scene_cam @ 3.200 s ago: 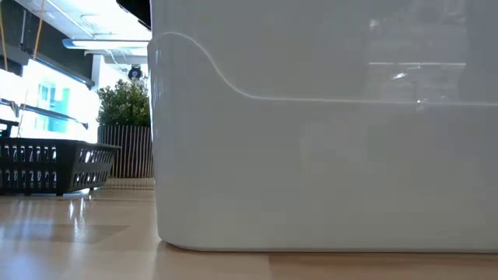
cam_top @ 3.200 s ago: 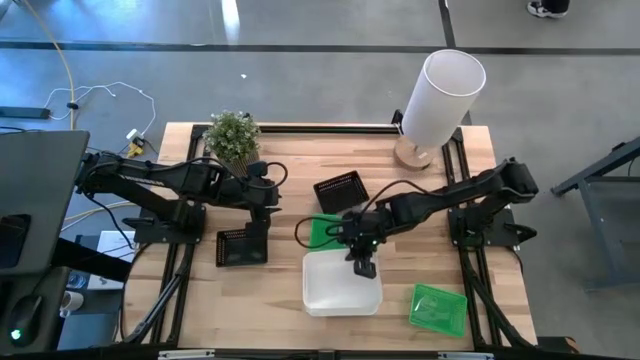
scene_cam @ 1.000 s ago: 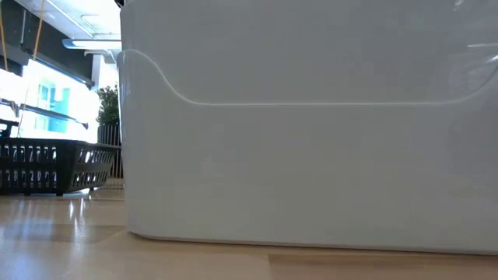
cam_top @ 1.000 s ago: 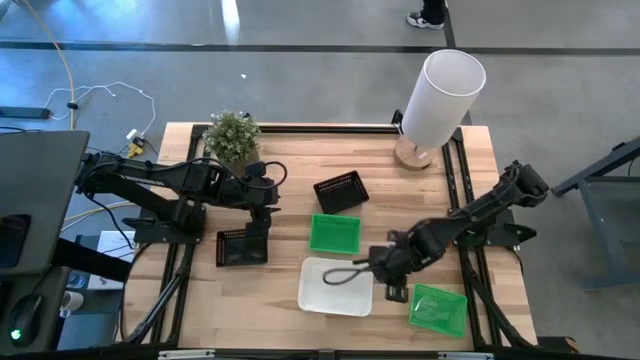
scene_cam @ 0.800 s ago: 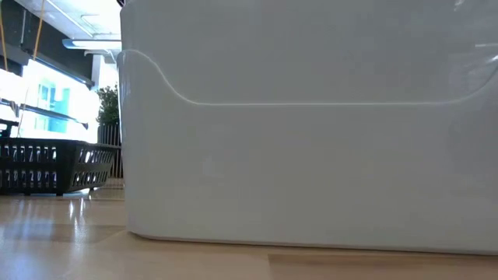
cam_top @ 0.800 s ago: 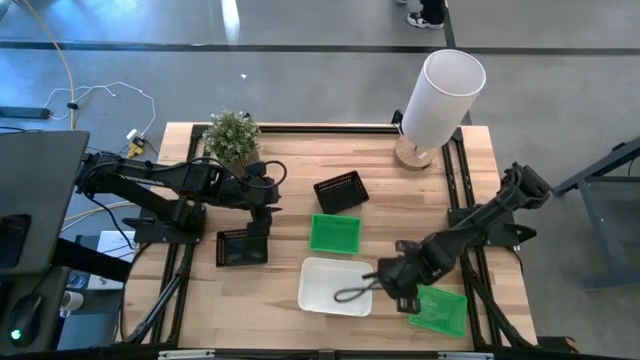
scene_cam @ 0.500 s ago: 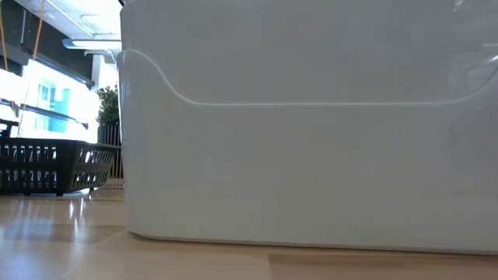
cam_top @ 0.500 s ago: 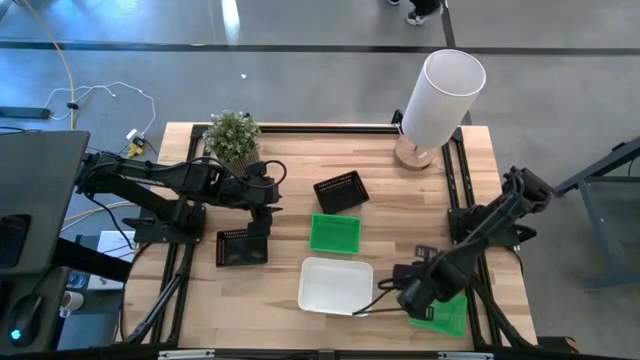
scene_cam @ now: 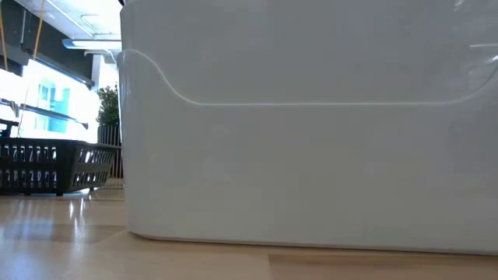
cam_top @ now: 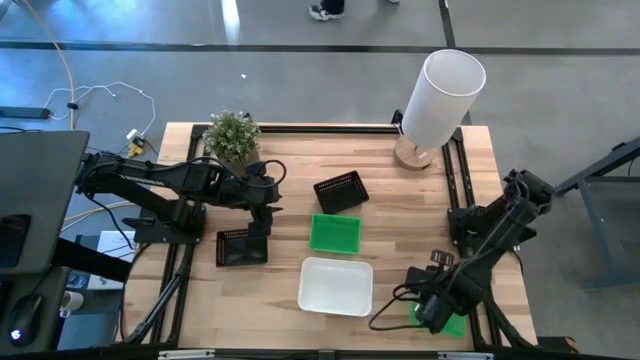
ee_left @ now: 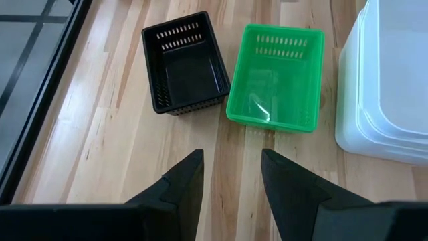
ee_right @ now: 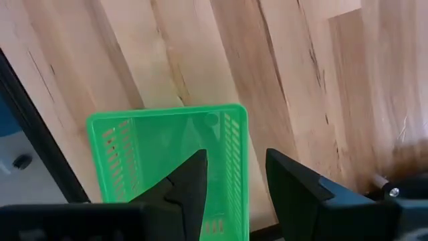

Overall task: Stack baskets by color
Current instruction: Stack the bottom green bin on the stacked green bin

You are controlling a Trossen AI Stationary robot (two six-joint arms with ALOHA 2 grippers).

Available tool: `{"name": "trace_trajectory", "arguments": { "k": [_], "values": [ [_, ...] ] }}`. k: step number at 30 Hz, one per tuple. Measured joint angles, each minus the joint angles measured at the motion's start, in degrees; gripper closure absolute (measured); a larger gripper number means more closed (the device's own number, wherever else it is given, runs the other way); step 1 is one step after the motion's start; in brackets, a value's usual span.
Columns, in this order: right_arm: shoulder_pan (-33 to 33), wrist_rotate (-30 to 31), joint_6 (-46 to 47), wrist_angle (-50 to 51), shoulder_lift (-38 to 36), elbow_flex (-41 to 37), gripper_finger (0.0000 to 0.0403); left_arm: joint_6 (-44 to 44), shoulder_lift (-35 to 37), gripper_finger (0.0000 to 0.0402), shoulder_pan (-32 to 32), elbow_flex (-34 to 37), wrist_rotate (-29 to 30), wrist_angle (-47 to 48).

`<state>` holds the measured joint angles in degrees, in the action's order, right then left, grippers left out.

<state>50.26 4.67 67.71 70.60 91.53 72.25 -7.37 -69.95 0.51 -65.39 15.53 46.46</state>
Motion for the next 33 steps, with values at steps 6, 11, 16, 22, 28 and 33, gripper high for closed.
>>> {"name": "trace_trajectory", "arguments": {
  "k": [6,11,16,22,28,33],
  "values": [
    [0.85,1.08,1.43,0.38,1.58,0.00,0.0263,0.02,0.00,0.0264,0.00,0.00,0.00,0.00],
    [0.85,0.24,0.60,0.63,4.72,0.00,0.0263,0.02,0.00,0.0264,0.00,0.00,0.00,0.00],
    [0.64,-1.77,0.92,0.60,6.87,0.00,0.0263,0.02,0.00,0.0264,0.00,0.00,0.00,0.00],
    [0.64,-1.75,1.52,0.67,10.21,0.00,0.0263,0.02,0.00,0.0264,0.00,0.00,0.00,0.00],
    [0.64,-1.91,3.38,3.18,13.99,0.00,0.0263,0.02,0.00,0.0264,0.00,0.00,-0.20,0.00],
    [0.64,-1.96,4.24,2.89,16.11,0.00,0.0263,0.02,0.00,0.0264,0.00,0.00,-1.62,0.00]
  ]
}}
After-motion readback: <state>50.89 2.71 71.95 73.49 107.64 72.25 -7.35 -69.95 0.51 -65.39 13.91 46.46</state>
